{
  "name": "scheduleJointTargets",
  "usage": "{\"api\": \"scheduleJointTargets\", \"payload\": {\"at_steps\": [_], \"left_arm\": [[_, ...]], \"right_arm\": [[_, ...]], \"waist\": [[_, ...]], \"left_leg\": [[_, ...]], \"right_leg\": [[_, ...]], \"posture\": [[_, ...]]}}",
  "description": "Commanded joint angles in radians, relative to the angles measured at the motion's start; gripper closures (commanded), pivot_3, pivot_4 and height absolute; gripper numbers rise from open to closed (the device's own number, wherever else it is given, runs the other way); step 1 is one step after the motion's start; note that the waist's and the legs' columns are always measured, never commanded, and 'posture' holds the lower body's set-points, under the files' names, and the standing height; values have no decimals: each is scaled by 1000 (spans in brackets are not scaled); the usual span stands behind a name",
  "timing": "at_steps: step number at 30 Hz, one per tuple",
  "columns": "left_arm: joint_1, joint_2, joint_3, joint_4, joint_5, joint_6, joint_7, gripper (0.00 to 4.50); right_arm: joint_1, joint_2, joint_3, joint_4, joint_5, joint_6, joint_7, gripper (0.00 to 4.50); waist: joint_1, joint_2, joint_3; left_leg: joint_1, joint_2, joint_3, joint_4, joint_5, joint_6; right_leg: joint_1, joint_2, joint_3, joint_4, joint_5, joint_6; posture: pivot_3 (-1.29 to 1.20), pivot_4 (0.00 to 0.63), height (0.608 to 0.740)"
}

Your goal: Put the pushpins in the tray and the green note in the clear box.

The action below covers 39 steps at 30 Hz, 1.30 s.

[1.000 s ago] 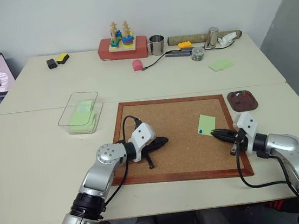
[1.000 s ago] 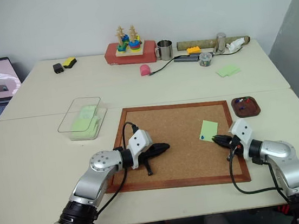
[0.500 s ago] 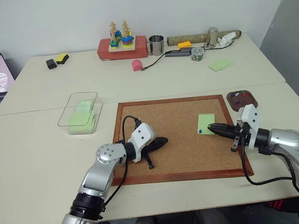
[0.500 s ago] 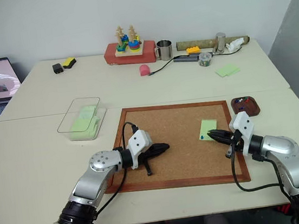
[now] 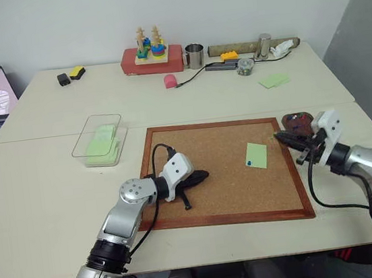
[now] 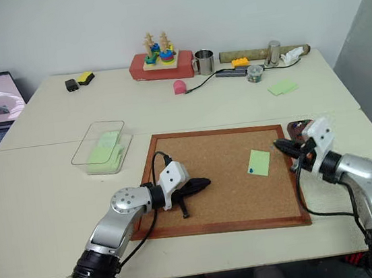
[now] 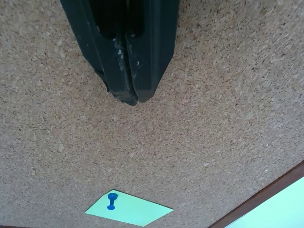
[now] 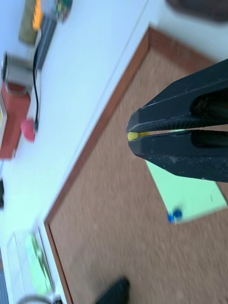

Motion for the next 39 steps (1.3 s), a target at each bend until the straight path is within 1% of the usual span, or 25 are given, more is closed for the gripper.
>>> {"api": "scheduleJointTargets", "payload": {"at_steps": [1,3,9,10,11,14,16,17,19,21,25,30,31,33,35,39], "left_arm": [[37,8,-52,26,32,27,-25,4500],[37,7,-53,24,31,28,-24,4500],[42,5,-55,18,31,30,-20,4500],[43,5,-55,17,31,31,-20,4500],[44,5,-55,15,31,31,-19,4500],[46,5,-55,13,31,32,-18,4500],[48,6,-55,12,31,32,-18,4500],[48,6,-55,11,31,32,-18,4500],[48,7,-55,12,32,32,-19,4500],[48,7,-56,13,32,31,-20,4500],[47,8,-55,16,32,29,-21,4500],[45,8,-56,20,32,26,-23,4500],[43,8,-56,22,32,25,-23,4500],[40,7,-57,27,33,23,-24,4500],[38,6,-57,30,33,21,-25,4500],[34,6,-58,35,35,18,-25,4500]], "right_arm": [[-99,-10,-40,152,-99,-21,-160,4446],[-134,-14,-40,216,-125,-13,-201,4446],[-207,-11,-39,383,-162,-44,-246,4446],[-213,-9,-36,397,-161,-43,-244,4023],[-217,-7,-35,405,-159,-44,-242,3969],[-222,-2,-39,414,-157,-45,-240,3268],[-222,-1,-42,413,-156,-46,-239,2921],[-222,1,-45,410,-154,-48,-239,2658],[-221,3,-52,401,-148,-57,-238,2352],[-214,4,-64,370,-135,-80,-229,1849],[-166,-1,-75,237,-78,-103,-146,1035],[-40,1,-32,-36,44,-44,5,1035],[-2,-1,-8,-101,73,-16,38,1035],[64,-7,47,-184,73,-9,82,1035],[102,-1,83,-214,52,-21,94,1035],[127,22,147,-205,-3,-64,84,1035]], "waist": [[0,0,0],[-1,1,0],[-1,1,0],[-2,1,0],[-2,1,-1],[-2,1,-1],[-2,1,-1],[-2,1,-1],[-2,1,-1],[-2,1,-1],[-2,1,-1],[-1,1,-1],[0,1,-1],[-1,1,-1],[-1,1,-1],[-1,1,-1]], "left_leg": [[0,0,0,0,0,0],[0,0,0,0,0,0],[0,0,1,0,0,0],[0,0,1,0,0,0],[0,0,1,0,0,0],[0,0,1,0,0,0],[0,0,1,0,0,0],[0,0,1,0,0,0],[0,0,1,0,0,0],[0,0,1,0,0,0],[0,0,1,0,0,0],[-1,0,0,0,0,0],[0,1,0,0,0,0],[0,0,-1,-1,0,0],[0,0,-1,0,0,0],[0,0,0,0,0,0]], "right_leg": [[0,0,0,0,0,0],[0,0,0,0,0,-1],[0,0,1,0,0,-1],[0,0,1,0,0,-1],[0,0,1,0,0,-1],[0,0,1,0,0,-1],[0,0,1,0,0,-1],[0,0,1,0,0,-1],[0,0,1,0,0,-1],[0,0,1,0,0,-1],[0,0,1,0,0,-1],[0,0,0,0,0,-1],[1,0,0,0,0,0],[1,0,-1,0,0,0],[1,0,-1,0,-1,1],[1,0,0,0,-2,4]], "posture": [[0,150,740],[0,150,740],[0,150,740],[0,150,740],[0,150,740],[0,150,740],[0,150,740],[0,150,740],[0,150,740],[0,150,740],[0,150,740],[0,150,740],[0,150,740],[0,150,740],[0,150,740],[0,150,740]]}}
